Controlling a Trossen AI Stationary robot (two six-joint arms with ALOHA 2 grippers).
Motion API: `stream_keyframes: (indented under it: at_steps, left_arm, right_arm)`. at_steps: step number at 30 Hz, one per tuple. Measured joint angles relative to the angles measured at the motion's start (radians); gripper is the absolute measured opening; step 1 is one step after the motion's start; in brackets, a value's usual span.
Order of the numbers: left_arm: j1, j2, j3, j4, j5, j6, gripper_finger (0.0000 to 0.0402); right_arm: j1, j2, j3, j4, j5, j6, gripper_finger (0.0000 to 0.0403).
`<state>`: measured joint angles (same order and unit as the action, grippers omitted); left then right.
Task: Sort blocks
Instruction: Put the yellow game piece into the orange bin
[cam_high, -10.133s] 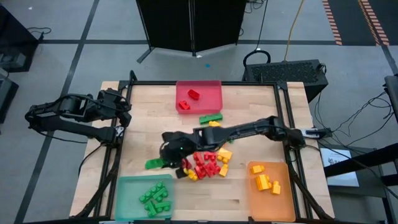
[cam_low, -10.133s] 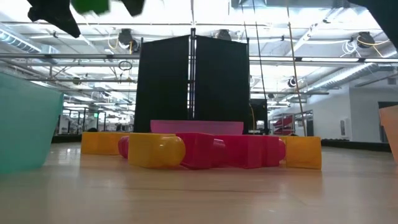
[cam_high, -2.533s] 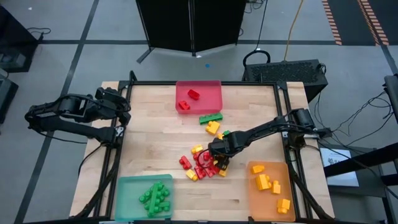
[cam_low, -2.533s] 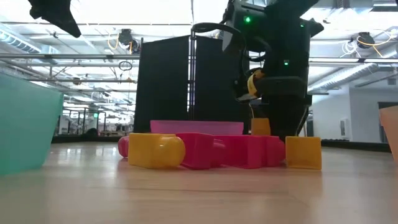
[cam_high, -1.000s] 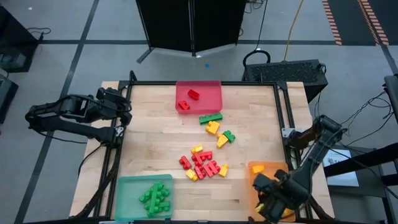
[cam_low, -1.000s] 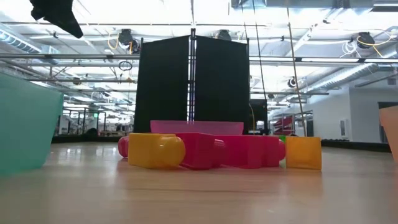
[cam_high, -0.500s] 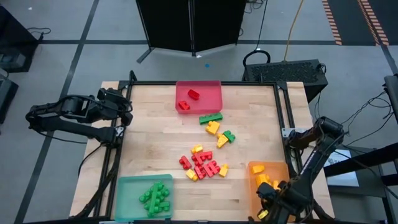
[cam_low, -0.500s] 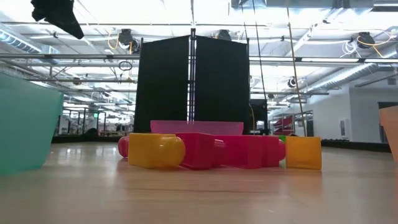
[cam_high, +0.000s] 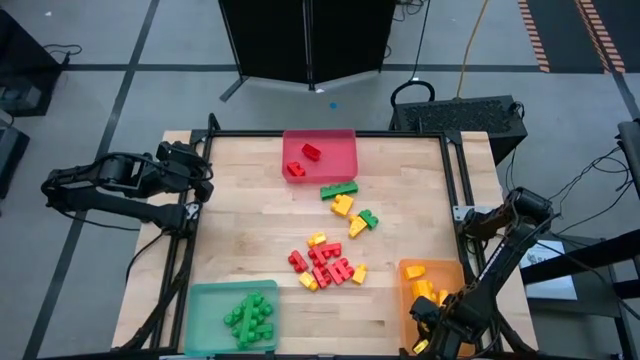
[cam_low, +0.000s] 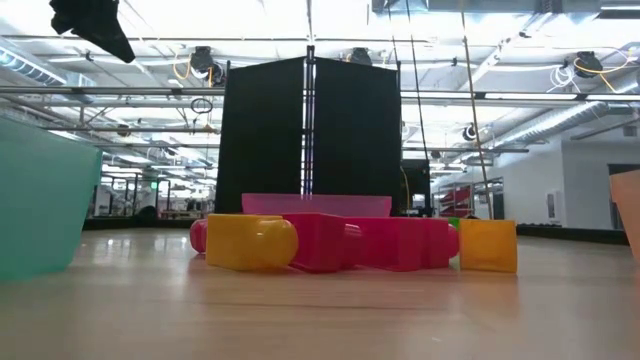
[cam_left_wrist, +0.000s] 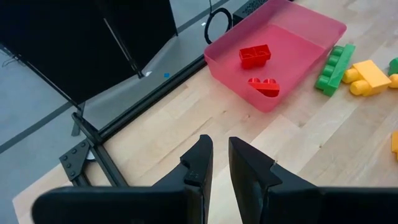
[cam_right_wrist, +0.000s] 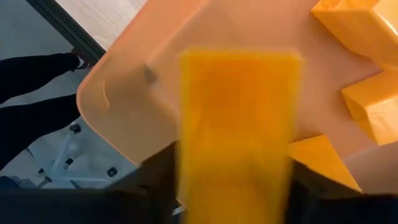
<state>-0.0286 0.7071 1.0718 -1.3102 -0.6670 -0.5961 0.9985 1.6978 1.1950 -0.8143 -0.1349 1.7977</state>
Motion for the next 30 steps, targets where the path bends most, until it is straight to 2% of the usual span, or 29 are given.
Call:
stream_keyframes:
  at_steps: [4, 7, 12, 17, 21, 30]
  left_arm:
    - [0.0, 0.0, 0.0, 0.0, 0.0, 0.0, 0.0059]
    - [0.0, 0.0, 0.0, 0.0, 0.0, 0.0, 0.0059]
    - [0.0, 0.0, 0.0, 0.0, 0.0, 0.0, 0.0059]
    - [0.0, 0.0, 0.0, 0.0, 0.0, 0.001, 0.0059]
    - [0.0, 0.0, 0.0, 0.0, 0.0, 0.001, 0.0059]
    - [0.0, 0.0, 0.0, -0.007, 0.0, 0.006, 0.0059]
  right_arm:
    - [0.0, -0.002, 0.0, 0.0, 0.0, 0.005, 0.0268]
    - [-0.002, -0.012, 0.006, -0.008, -0.003, 0.014, 0.0295]
    - [-0.04, -0.073, 0.063, -0.082, 0.013, -0.019, 0.0295]
    - [-0.118, -0.168, 0.155, -0.23, 0.149, -0.125, 0.0286]
    - [-0.22, -0.213, 0.183, -0.312, 0.264, -0.294, 0.0286]
    - [-0.469, -0.153, 0.182, -0.263, 0.26, -0.97, 0.0286]
